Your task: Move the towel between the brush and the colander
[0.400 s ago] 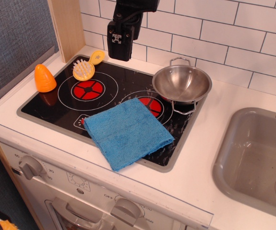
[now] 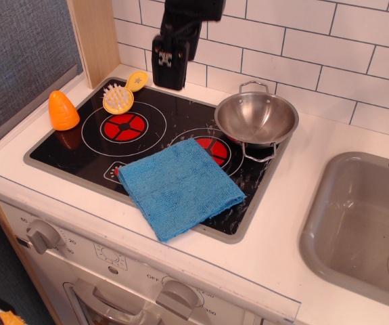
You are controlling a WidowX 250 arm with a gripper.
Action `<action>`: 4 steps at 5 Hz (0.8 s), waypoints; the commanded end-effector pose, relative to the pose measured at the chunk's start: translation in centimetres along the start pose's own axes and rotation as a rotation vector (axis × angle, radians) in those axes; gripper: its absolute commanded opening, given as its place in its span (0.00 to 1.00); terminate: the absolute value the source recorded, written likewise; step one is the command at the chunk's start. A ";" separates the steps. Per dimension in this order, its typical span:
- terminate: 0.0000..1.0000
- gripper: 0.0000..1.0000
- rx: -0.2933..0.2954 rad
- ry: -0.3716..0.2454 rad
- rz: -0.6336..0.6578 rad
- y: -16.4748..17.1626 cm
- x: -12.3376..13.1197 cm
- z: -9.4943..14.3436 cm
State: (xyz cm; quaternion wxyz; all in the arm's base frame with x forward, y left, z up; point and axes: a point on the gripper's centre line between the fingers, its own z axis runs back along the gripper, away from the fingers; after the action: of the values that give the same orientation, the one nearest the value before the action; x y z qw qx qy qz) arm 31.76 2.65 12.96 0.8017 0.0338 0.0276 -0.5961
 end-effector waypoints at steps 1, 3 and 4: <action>0.00 1.00 0.027 -0.037 -0.005 0.7 -1.9 0.2; 0.00 1.00 0.072 -0.161 -0.187 1.7 -0.2 -1.8; 0.00 1.00 0.061 -0.148 -0.238 1.9 0.8 -3.0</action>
State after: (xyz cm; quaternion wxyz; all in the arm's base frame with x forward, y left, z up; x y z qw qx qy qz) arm 33.49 2.76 8.94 0.7274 -0.0030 -0.0348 -0.6853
